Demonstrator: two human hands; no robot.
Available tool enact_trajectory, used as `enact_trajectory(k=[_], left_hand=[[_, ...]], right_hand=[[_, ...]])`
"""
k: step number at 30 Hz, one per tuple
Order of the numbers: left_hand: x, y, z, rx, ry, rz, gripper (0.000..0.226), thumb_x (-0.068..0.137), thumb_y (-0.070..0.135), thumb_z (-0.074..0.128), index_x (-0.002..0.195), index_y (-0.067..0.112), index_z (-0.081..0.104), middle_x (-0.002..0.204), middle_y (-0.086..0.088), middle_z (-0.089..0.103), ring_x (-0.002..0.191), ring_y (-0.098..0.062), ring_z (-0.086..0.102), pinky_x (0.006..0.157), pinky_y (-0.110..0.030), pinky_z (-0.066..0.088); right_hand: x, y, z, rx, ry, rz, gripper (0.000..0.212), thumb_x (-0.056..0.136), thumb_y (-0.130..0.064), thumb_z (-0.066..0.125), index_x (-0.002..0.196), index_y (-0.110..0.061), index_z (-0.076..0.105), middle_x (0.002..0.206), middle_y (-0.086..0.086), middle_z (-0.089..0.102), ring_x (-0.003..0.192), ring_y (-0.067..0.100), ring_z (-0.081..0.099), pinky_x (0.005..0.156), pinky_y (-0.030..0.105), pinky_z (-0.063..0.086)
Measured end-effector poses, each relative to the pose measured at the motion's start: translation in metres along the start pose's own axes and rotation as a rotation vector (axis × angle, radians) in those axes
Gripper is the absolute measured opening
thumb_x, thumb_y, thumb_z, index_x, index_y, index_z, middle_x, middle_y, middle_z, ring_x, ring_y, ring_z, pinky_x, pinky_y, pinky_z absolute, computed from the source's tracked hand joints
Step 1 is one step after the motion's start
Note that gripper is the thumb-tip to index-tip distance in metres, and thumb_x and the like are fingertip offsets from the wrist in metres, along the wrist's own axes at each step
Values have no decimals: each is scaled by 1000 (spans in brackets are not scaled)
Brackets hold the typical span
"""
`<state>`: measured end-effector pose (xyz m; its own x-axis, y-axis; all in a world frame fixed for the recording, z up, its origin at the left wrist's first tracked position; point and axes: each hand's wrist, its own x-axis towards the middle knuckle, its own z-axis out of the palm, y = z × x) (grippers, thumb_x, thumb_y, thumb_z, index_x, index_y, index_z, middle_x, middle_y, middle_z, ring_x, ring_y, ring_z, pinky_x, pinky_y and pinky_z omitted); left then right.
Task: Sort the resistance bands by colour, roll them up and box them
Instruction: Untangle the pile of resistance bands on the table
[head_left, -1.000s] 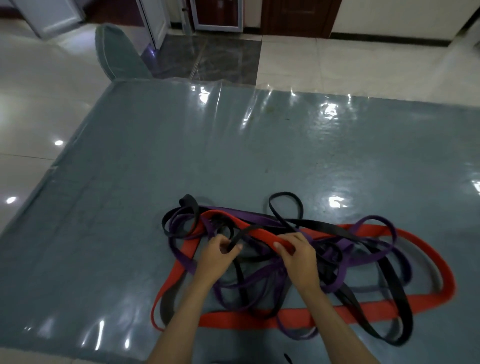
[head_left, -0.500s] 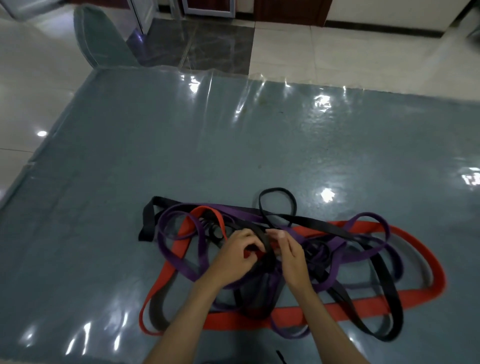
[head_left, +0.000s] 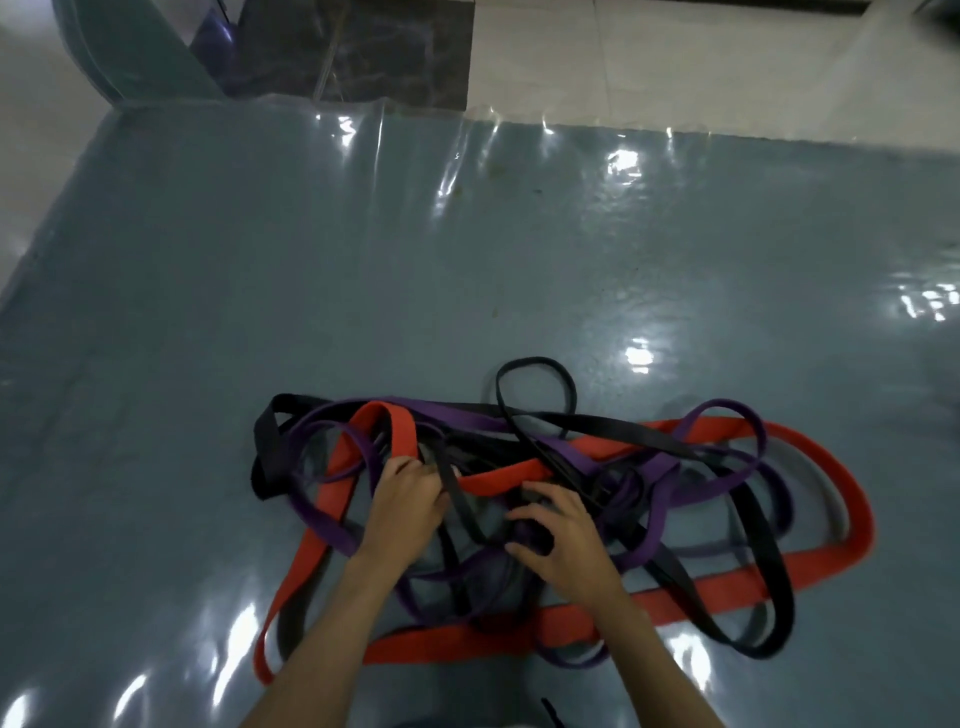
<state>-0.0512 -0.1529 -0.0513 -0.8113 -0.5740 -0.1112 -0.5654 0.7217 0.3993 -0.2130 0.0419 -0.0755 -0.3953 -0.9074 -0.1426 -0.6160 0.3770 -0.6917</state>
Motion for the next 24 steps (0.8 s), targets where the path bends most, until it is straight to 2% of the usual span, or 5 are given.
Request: enact_trajectory(k=[5, 8, 13, 19, 24], left_hand=[[25, 2, -25, 0, 98, -5, 27, 85, 14, 74, 101, 36, 73, 91, 15, 73, 84, -15, 63, 87, -35, 41], [46, 6, -40, -5, 176, -42, 19, 90, 18, 70, 100, 34, 74, 92, 13, 73, 85, -15, 64, 83, -35, 40], [80, 18, -60, -81, 257, -114, 11, 90, 15, 68, 90, 27, 69, 89, 8, 72, 85, -23, 61, 78, -41, 41], [94, -4, -53, -114, -8, -145, 43, 92, 26, 70, 134, 28, 59, 128, 1, 65, 121, -29, 57, 99, -47, 44], [46, -13, -38, -179, 40, -120, 70, 86, 14, 71, 151, 26, 46, 142, -3, 50, 133, -28, 45, 111, -48, 42]], right_hand=[[19, -5, -17, 19, 176, -15, 8, 88, -32, 79, 88, -25, 76, 125, -14, 64, 113, 10, 58, 94, 34, 54], [34, -6, -27, 44, 270, 6, 11, 93, -18, 74, 103, -21, 73, 119, -9, 63, 116, 11, 57, 101, 38, 50], [47, -8, -35, 20, 322, 111, 36, 100, -16, 61, 135, -23, 62, 148, -8, 51, 136, 14, 48, 115, 43, 43], [45, 0, -23, 50, 130, 92, 40, 98, -12, 65, 137, -22, 65, 155, -5, 48, 143, 12, 45, 117, 34, 42], [11, 0, -33, 92, 203, 2, 27, 96, 0, 62, 113, -19, 72, 122, -9, 65, 106, 9, 66, 91, 30, 55]])
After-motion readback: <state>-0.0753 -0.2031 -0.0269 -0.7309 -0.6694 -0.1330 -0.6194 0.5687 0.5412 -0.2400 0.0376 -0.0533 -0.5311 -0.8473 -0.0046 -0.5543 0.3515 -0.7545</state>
